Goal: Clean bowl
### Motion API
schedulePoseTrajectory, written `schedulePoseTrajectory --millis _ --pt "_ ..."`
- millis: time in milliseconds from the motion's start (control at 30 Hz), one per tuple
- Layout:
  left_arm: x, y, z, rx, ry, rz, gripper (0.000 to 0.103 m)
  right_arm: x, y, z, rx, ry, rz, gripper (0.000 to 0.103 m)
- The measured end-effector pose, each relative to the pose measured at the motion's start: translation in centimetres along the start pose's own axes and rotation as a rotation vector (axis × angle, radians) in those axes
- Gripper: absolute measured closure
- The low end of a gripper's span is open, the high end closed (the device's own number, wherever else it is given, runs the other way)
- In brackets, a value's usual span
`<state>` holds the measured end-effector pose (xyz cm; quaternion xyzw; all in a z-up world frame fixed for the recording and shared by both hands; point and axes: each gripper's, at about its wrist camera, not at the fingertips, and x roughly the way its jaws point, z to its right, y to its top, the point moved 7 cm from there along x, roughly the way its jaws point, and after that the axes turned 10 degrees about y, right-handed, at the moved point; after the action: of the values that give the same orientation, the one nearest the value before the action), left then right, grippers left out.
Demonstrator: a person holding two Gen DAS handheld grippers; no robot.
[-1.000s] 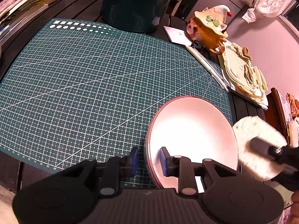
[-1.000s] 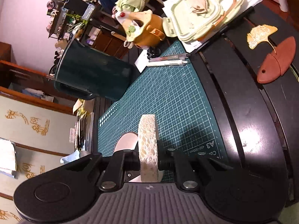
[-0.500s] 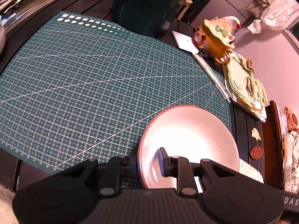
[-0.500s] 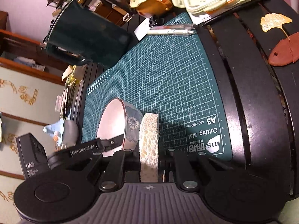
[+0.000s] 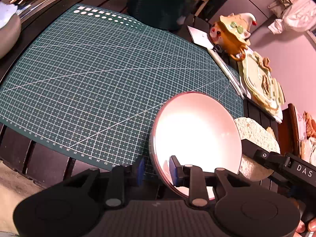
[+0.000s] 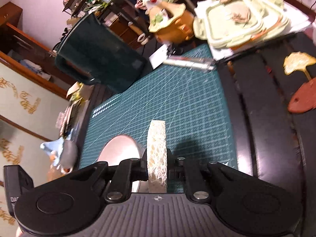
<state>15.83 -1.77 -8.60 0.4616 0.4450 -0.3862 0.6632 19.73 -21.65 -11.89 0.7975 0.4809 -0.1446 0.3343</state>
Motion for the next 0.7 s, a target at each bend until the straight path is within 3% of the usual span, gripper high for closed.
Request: schedulePoseTrajectory --millis 200,300,500,633,700 --pt "0.9 2.0 0.4 0.038 0.041 0.087 0.084 -0.3 -1.4 -1.2 -0.043 -0.015 -0.068 0.090" --pt "1.0 2.7 0.1 0.013 0.000 0.097 0.084 -0.5 -2.2 -1.6 -0.067 -0.019 -0.097 0.090" --pt "-0.8 3.9 -0.9 -0.048 -0.029 0.138 0.083 -1.8 -1.0 -1.8 -0.142 -0.100 0.001 0.090" --pt "-0.8 2.8 -0.9 -0.034 0.020 0.107 0.083 -1.8 -0.6 -1.6 -0.104 -0.049 0.024 0.090" --pt "0.0 1.6 -0.8 -0.035 0.022 0.054 0.083 -1.7 -0.6 -1.6 -0.100 -0.041 0.020 0.090"
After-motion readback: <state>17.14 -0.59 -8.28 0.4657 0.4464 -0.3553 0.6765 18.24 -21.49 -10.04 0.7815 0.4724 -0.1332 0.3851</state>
